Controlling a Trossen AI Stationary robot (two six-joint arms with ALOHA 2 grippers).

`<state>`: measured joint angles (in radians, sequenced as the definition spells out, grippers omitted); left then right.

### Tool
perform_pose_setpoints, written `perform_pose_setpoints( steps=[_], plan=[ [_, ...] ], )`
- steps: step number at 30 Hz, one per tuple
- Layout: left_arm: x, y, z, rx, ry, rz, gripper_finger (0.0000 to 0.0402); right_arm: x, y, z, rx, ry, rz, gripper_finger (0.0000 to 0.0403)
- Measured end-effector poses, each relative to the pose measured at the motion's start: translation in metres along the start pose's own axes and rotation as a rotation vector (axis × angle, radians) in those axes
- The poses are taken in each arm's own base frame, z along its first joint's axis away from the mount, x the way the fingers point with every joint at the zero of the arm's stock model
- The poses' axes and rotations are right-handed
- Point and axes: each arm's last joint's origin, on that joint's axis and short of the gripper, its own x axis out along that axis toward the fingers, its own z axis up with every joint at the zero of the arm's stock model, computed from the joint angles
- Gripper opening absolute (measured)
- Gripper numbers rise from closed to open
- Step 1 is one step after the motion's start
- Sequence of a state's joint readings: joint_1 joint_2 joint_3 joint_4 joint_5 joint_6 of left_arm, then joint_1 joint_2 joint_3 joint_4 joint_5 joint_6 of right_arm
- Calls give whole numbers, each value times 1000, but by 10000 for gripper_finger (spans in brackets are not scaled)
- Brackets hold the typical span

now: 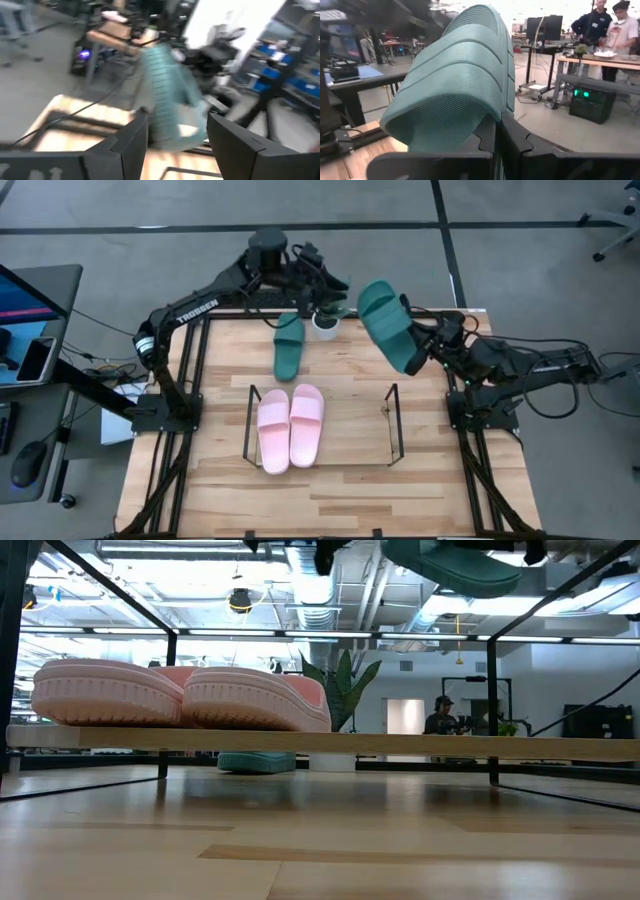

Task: Pick and place slides into the shelf
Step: Put the right green slide on the shelf

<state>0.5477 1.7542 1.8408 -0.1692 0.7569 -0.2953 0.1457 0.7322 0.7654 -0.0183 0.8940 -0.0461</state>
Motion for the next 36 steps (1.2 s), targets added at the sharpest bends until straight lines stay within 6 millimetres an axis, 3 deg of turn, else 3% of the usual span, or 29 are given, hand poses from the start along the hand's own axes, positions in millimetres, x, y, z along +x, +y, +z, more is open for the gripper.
perform_pose_setpoints(
  steps=[4, 10, 36],
  plan=[
    [-4, 8, -1, -2, 1, 102, 198, -2, 2, 3, -2, -25, 21, 0],
    [-4, 7, 2, 30, -28, 99, 200, -2, 3, 5, 0, -35, 22, 0],
    [21, -24, -3, 46, -37, -7, 200, 7, 14, 3, -6, -45, 26, 0]
  ],
)
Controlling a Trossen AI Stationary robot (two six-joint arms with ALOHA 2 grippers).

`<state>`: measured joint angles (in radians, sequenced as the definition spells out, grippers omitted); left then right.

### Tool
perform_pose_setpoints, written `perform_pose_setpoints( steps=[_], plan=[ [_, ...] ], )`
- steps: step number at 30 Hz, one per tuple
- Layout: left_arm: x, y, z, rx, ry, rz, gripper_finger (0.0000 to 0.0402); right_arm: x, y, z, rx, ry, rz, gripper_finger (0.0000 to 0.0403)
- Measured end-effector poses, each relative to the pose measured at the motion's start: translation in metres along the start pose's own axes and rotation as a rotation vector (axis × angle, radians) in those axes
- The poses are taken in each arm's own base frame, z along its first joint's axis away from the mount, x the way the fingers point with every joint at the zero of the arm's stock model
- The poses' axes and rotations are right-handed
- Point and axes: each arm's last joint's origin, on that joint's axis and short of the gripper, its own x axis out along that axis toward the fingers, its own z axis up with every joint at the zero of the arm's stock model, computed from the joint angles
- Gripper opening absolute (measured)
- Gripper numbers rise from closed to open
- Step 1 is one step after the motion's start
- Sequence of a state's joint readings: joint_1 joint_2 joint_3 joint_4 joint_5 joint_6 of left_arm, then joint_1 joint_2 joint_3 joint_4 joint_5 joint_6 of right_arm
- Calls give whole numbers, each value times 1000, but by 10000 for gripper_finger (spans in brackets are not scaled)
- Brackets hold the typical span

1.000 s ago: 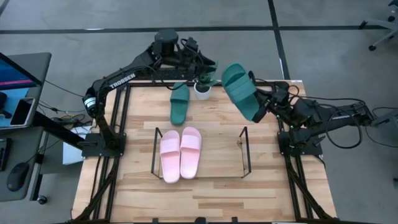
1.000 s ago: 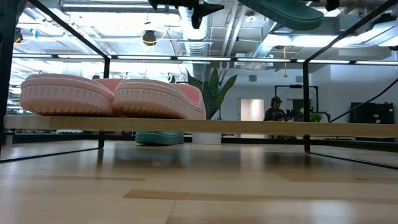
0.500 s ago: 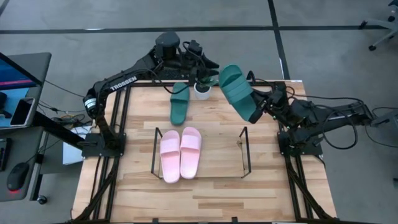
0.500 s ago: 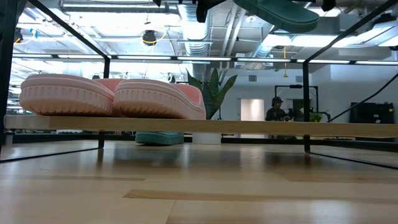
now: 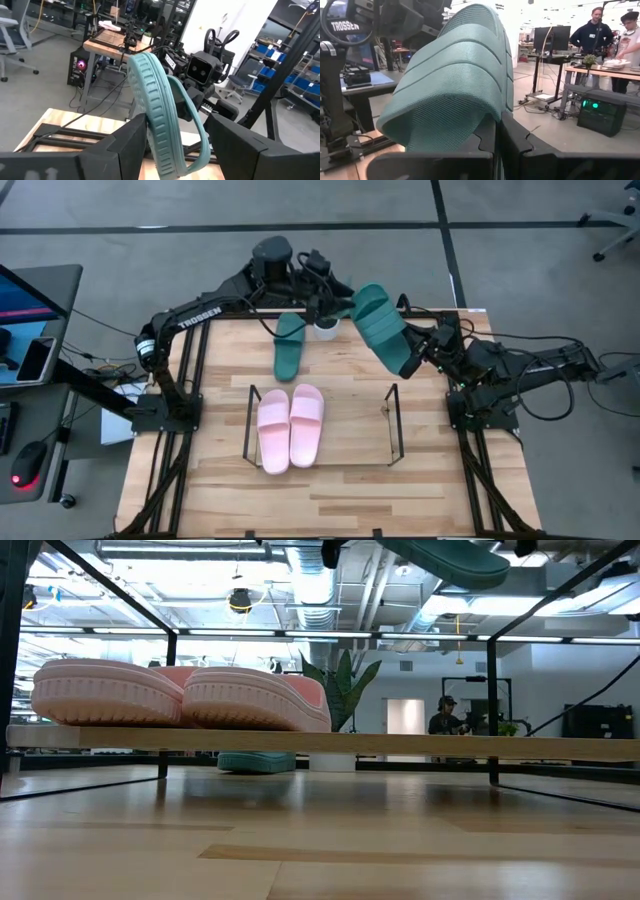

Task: Pick and place slides into the shelf
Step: Put the right green slide on the shelf

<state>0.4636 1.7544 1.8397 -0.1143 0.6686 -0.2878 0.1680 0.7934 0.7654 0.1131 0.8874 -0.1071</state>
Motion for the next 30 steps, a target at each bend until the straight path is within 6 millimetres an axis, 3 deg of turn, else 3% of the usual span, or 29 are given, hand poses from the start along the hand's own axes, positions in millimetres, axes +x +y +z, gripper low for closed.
perform_pose_setpoints(
  steps=[17, 21, 25, 30],
  plan=[
    [12, -14, -4, 69, -15, 66, 187, 8, 8, -1, -19, -16, 29, 0],
    [15, -16, -6, 117, -12, 85, 138, 7, 9, -1, -20, -16, 36, 0],
    [16, -17, -7, 158, -12, 148, 37, 7, 9, -2, -24, -16, 37, 0],
    [16, -16, -9, 215, 6, 175, 25, 8, 9, -2, -25, -15, 37, 0]
  ],
)
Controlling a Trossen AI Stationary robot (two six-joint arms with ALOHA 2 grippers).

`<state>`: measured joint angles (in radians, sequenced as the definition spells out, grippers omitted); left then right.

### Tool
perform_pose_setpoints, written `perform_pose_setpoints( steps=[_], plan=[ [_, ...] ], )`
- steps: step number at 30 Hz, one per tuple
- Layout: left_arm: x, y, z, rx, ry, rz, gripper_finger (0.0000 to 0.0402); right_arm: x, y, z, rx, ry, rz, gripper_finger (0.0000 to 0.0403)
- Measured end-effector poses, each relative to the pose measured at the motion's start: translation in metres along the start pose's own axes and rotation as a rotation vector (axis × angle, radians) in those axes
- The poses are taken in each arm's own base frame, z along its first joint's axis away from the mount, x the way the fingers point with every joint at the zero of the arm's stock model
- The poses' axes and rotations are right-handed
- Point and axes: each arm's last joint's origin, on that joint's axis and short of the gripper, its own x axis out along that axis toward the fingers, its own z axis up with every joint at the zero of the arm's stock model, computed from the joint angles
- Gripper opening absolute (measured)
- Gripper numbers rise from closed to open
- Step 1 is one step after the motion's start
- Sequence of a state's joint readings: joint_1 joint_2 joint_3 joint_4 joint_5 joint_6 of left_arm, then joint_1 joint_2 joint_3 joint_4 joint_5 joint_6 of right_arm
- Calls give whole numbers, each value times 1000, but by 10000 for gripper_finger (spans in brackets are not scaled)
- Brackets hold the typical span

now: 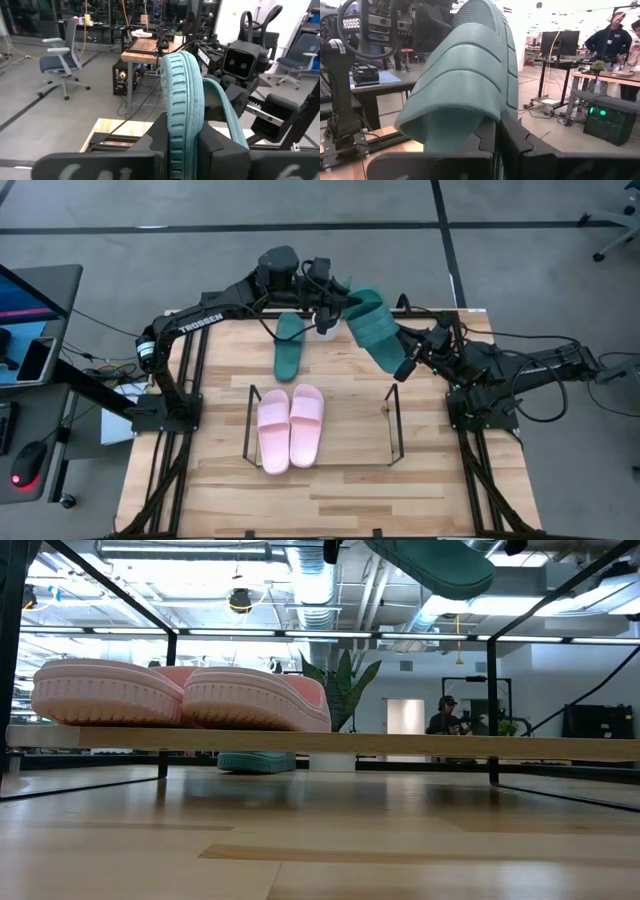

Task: Pick and place slides into the shelf
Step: Put the right green slide on the shelf

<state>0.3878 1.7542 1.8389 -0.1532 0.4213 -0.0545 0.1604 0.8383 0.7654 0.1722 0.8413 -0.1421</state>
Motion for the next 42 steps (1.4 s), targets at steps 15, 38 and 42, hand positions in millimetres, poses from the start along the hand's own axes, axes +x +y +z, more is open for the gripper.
perform_pose_setpoints(
  steps=[15, 38, 42],
  plan=[
    [-1, 1, -1, 5, 9, -4, 25, -2, -1, 0, -55, 3, 7, 70],
    [-2, 5, -2, -9, 17, -3, 25, -7, -4, -4, -54, 48, 38, 233],
    [-3, 9, -1, -23, 10, 11, 25, -9, -1, -4, -55, 44, 109, 229]
  ],
)
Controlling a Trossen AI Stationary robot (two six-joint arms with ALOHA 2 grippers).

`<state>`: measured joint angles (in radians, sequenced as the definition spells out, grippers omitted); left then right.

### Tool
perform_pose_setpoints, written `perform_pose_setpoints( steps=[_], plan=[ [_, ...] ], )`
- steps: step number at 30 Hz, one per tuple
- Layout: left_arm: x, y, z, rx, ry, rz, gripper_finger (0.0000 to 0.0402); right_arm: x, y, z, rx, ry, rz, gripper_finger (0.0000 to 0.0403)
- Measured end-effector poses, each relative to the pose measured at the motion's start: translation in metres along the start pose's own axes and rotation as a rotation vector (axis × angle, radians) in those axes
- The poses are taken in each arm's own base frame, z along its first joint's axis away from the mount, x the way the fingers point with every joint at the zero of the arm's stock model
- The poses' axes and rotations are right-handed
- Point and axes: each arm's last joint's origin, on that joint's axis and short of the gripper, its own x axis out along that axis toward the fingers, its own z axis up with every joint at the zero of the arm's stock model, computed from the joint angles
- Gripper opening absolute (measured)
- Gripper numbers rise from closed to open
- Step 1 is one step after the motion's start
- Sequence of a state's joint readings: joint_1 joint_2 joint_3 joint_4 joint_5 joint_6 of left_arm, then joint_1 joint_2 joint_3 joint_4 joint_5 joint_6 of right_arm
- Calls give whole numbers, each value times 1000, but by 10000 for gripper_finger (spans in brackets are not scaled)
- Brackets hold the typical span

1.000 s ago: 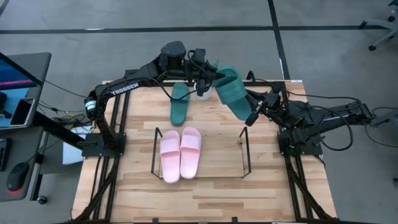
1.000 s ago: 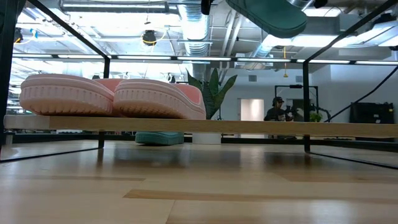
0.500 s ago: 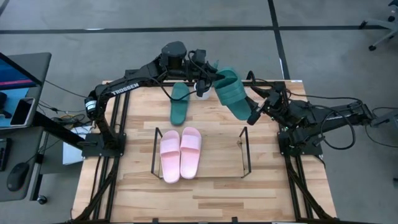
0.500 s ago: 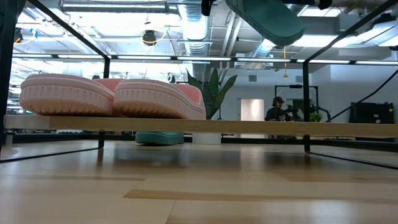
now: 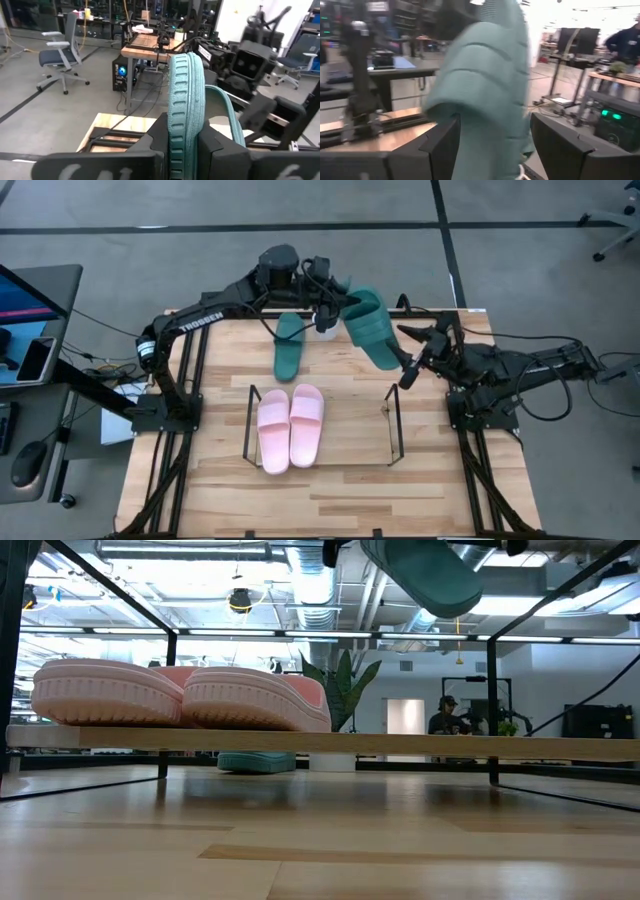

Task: Pick and place slides into the shelf
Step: Put the right green slide on the shelf

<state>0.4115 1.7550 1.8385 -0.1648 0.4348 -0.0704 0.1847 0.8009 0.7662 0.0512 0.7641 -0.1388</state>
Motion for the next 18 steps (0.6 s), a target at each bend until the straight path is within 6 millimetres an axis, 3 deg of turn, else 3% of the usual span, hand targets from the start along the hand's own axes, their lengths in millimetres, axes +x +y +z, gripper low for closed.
perform_pose_setpoints(
  steps=[10, 18],
  plan=[
    [-3, 8, 1, -3, -7, 22, 25, -17, -2, -2, -52, 107, 50, 228],
    [-8, 15, -6, -80, 67, -13, 25, -48, -32, 2, -61, 371, 30, 217]
  ],
)
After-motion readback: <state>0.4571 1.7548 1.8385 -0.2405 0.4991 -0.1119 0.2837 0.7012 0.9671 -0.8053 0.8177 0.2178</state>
